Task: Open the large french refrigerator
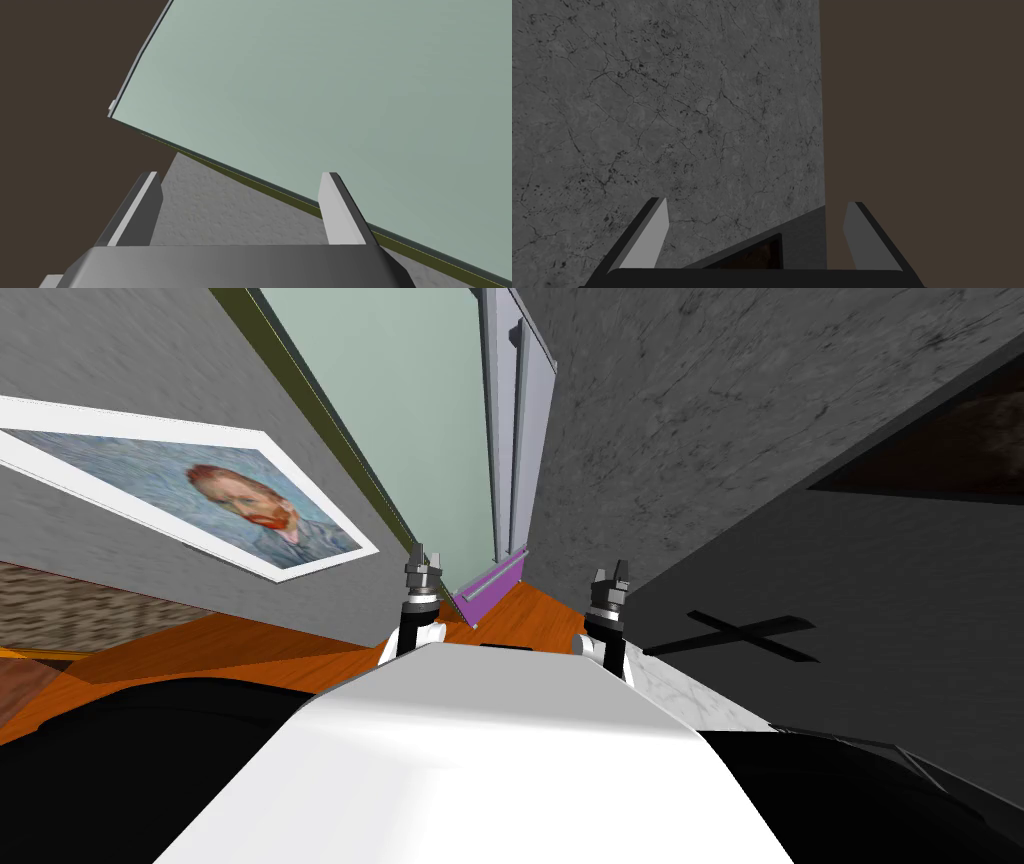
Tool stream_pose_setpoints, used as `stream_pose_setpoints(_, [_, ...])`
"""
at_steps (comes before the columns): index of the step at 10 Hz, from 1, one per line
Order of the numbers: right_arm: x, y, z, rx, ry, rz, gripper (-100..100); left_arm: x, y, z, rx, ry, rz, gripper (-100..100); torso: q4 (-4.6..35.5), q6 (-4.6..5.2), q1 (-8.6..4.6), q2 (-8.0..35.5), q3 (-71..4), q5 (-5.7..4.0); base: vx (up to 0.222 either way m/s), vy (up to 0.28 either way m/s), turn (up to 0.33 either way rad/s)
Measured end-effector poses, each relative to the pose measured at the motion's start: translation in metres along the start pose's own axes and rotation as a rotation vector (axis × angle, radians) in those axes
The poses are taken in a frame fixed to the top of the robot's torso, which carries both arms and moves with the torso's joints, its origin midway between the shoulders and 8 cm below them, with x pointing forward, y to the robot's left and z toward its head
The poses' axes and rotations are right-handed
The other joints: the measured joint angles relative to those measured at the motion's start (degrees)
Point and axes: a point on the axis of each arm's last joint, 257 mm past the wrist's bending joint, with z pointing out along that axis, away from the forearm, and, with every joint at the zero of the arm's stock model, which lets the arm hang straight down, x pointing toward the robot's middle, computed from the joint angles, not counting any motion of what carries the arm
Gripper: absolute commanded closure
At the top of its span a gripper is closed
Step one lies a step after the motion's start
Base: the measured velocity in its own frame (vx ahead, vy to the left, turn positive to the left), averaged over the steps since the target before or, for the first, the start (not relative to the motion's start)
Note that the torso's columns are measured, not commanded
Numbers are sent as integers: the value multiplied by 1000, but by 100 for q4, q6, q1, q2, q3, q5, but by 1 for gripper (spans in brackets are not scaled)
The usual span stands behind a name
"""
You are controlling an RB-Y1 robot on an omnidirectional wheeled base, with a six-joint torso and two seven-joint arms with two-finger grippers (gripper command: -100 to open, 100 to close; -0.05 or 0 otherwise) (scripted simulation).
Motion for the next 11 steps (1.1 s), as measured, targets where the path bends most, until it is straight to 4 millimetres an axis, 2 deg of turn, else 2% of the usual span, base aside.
stream_pose_setpoints(2, [0,0,0,0,0,0,0,0,0,0,0,0,0,0,600,0,0,597,-1200,0,0,0,0])
stream_pose_setpoints(9, [0,0,0,0,0,0,0,0,0,0,0,0,0,0,3537,0,0,3539,-7073,0,0,0,0])
stream_pose_setpoints(10, [0,0,0,0,0,0,0,0,0,0,0,0,0,-100,3960,0,0,3962,-7919,0,25,-3,-19])
stream_pose_setpoints(11, [0,0,0,0,0,0,0,1,0,0,-3,14,9,-100,4148,0,0,4150,-8316,0,46,-10,-26])
